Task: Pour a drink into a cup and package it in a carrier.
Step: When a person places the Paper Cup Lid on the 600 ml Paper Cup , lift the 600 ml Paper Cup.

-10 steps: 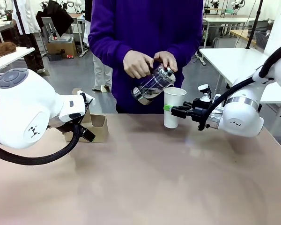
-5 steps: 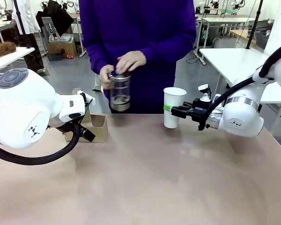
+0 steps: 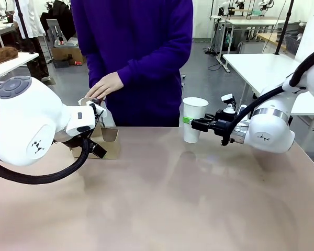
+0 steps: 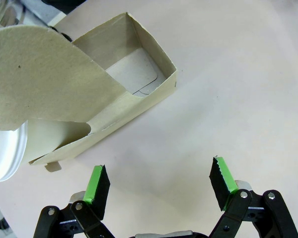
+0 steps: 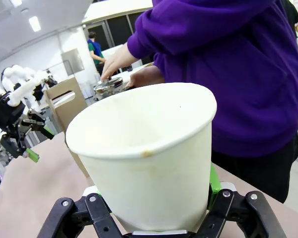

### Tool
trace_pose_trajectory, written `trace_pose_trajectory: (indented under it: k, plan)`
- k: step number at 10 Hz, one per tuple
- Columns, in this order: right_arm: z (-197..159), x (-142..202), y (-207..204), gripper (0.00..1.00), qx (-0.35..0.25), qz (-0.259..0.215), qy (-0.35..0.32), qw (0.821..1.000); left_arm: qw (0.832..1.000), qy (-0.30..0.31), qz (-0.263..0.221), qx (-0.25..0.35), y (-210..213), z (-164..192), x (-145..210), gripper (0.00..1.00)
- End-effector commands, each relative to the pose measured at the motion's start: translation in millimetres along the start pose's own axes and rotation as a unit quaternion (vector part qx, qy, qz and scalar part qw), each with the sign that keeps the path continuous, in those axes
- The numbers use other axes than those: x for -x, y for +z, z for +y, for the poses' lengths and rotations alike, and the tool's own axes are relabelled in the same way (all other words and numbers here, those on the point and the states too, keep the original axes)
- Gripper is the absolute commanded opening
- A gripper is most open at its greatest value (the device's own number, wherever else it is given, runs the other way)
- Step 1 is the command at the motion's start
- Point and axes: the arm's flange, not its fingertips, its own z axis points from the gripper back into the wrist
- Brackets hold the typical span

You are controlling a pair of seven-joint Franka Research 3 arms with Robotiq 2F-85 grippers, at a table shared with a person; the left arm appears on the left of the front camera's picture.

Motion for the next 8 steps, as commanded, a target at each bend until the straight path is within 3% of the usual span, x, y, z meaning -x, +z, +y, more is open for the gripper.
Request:
trace_pose_trajectory:
  k: [1, 8]
  plan:
    - [1.7, -3.1, -1.6, 0.8, -0.002, -0.003, 0.001, 1.0, 1.0, 0.001, -0.001, 0.001, 0.3, 0.5, 0.3, 1.0]
    - [1.7, -3.1, -1.6, 0.8, -0.002, -0.003, 0.001, 1.0, 1.0, 0.001, -0.001, 0.001, 0.3, 0.5, 0.3, 1.0]
